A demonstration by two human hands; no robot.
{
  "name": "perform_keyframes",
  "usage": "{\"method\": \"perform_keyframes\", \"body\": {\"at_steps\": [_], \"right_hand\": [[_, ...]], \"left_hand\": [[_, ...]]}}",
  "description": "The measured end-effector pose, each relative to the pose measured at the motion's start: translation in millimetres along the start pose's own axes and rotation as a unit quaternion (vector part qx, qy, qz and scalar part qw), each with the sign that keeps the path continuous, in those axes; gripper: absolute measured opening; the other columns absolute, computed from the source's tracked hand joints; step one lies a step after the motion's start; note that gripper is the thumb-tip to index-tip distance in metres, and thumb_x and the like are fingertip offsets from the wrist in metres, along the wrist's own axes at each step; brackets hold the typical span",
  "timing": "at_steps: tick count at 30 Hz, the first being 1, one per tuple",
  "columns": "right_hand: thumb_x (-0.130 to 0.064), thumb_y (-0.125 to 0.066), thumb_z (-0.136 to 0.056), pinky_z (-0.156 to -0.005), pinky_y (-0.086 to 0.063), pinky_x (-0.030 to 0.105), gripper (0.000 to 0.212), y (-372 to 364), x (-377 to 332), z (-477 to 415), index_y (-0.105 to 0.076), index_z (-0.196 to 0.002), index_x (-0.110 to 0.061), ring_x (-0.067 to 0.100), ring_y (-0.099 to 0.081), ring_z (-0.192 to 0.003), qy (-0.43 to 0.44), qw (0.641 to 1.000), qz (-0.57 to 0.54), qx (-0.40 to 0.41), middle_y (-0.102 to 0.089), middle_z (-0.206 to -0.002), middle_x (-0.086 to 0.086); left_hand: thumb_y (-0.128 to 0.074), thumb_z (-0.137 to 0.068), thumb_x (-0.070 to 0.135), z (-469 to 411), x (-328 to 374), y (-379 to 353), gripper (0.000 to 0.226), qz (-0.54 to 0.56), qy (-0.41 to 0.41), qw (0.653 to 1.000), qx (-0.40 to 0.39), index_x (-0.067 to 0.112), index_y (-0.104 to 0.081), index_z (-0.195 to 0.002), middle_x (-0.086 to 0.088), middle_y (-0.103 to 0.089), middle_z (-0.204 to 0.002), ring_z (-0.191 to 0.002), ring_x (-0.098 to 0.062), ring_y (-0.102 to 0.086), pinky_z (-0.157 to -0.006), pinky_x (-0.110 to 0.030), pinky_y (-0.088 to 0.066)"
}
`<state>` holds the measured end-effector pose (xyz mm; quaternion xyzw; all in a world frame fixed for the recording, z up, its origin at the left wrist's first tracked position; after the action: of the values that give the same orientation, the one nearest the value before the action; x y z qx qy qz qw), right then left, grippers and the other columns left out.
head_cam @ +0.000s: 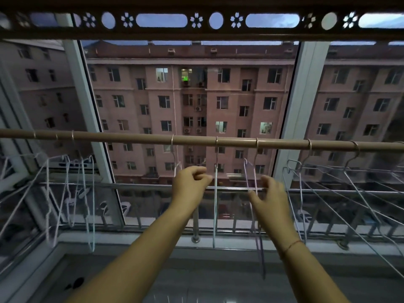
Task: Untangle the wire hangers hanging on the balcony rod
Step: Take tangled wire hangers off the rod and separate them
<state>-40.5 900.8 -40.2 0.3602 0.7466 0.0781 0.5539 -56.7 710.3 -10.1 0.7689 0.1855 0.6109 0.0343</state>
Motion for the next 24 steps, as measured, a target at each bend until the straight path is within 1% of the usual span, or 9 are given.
{"method": "perform_keyframes", "body": {"at_steps": [3, 5, 7, 10, 12, 14, 18, 22, 24], "right_hand": [[-0.018, -0.058, -0.086, -0.096, -0.045, 0.031, 0.044, -0.4, -19.1, 11.5, -0.045, -0.128, -0.017, 0.018, -0.047, -0.117, 0.043, 0.997, -0.005, 0.058, -0.043, -0.129, 0.004], [-0.014, -0.058, -0.087, -0.096, -0.047, 0.033, 0.037, -6.2, -39.5, 19.4, -0.050, -0.123, -0.015, 0.018, -0.050, -0.111, 0.083, 0.994, -0.029, 0.067, -0.047, -0.121, 0.003], [-0.012, -0.059, -0.086, -0.093, -0.048, 0.029, 0.032, -16.9, -62.6, 28.1, -0.054, -0.118, -0.014, 0.014, -0.054, -0.102, 0.120, 0.990, -0.057, 0.051, -0.049, -0.112, 0.000], [-0.012, -0.059, -0.087, -0.078, -0.046, 0.013, 0.029, -42.0, -92.5, 40.0, -0.055, -0.115, -0.019, 0.003, -0.054, -0.089, 0.147, 0.985, -0.094, 0.003, -0.048, -0.103, -0.007], [-0.014, -0.059, -0.087, -0.072, -0.043, 0.010, 0.029, -63.6, -107.4, 45.5, -0.054, -0.115, -0.021, -0.003, -0.052, -0.089, 0.144, 0.984, -0.105, -0.030, -0.049, -0.103, -0.008], [-0.015, -0.060, -0.087, -0.080, -0.046, 0.015, 0.030, -85.6, -120.2, 49.0, -0.054, -0.116, -0.019, 0.002, -0.054, -0.091, 0.126, 0.985, -0.107, -0.040, -0.047, -0.102, -0.009], [-0.021, -0.062, -0.086, -0.100, -0.045, 0.035, 0.037, -121.5, -133.2, 51.9, -0.053, -0.122, -0.014, 0.017, -0.051, -0.110, 0.061, 0.995, -0.073, -0.023, -0.049, -0.116, 0.002], [-0.023, -0.061, -0.087, -0.099, -0.046, 0.043, 0.038, -140.8, -132.8, 54.1, -0.052, -0.122, -0.014, 0.023, -0.051, -0.114, 0.006, 0.998, -0.055, -0.007, -0.050, -0.121, 0.007], [-0.023, -0.061, -0.087, -0.097, -0.048, 0.044, 0.036, -148.1, -132.2, 54.0, -0.053, -0.121, -0.013, 0.024, -0.052, -0.112, -0.009, 0.998, -0.055, -0.001, -0.052, -0.120, 0.007]], "left_hand": [[-0.065, -0.085, 0.015, 5.7, 0.7, 25.7, 0.025, -0.004, -0.028, 0.998, 0.047, 0.015, -0.068, -0.110, 0.016, -0.063, -0.088, -0.080, 0.003, -0.058, -0.065, -0.005, -0.043], [-0.065, -0.086, 0.015, 7.3, -2.3, 49.2, 0.023, -0.002, -0.039, 0.995, 0.088, 0.014, -0.068, -0.109, 0.007, -0.068, -0.093, -0.084, -0.004, -0.062, -0.073, -0.012, -0.047], [-0.063, -0.087, 0.015, 6.6, -8.3, 76.3, 0.024, -0.005, -0.037, 0.991, 0.130, 0.014, -0.067, -0.111, 0.003, -0.068, -0.097, -0.087, -0.007, -0.061, -0.074, -0.015, -0.046], [-0.060, -0.089, 0.015, 2.8, -21.8, 123.1, 0.024, -0.023, -0.033, 0.981, 0.188, 0.016, -0.066, -0.112, 0.008, -0.063, -0.095, -0.081, 0.001, -0.056, -0.066, -0.006, -0.038], [-0.060, -0.089, 0.014, -1.1, -32.6, 154.5, 0.025, -0.023, -0.028, 0.975, 0.219, 0.015, -0.066, -0.113, 0.004, -0.065, -0.099, -0.089, -0.007, -0.059, -0.072, -0.012, -0.042], [-0.060, -0.089, 0.014, -6.0, -43.6, 183.6, 0.024, -0.023, -0.016, 0.970, 0.241, 0.013, -0.065, -0.113, -0.002, -0.065, -0.110, -0.095, -0.011, -0.057, -0.080, -0.021, -0.044], [-0.061, -0.089, 0.016, -21.6, -61.4, 228.7, 0.025, -0.048, 0.000, 0.967, 0.250, 0.016, -0.062, -0.113, -0.007, -0.057, -0.122, -0.096, -0.012, -0.052, -0.082, -0.025, -0.043], [-0.061, -0.089, 0.017, -41.1, -72.3, 250.3, 0.029, -0.063, 0.008, 0.972, 0.228, 0.016, -0.057, -0.118, -0.008, -0.056, -0.121, -0.087, -0.011, -0.052, -0.066, -0.014, -0.040], [-0.061, -0.089, 0.016, -48.5, -76.8, 253.5, 0.032, -0.072, 0.014, 0.975, 0.208, 0.015, -0.055, -0.121, -0.010, -0.056, -0.121, -0.086, -0.012, -0.053, -0.062, -0.016, -0.037]]}}
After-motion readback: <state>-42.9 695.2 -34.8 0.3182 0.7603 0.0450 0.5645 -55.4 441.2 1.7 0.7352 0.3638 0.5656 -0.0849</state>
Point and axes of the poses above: each hand's wrist, its own z-axis away from the middle knuckle, its own y-axis out of the back of the hand, x = y × z, the point moved 3 cm from there along -z, towards the middle knuckle
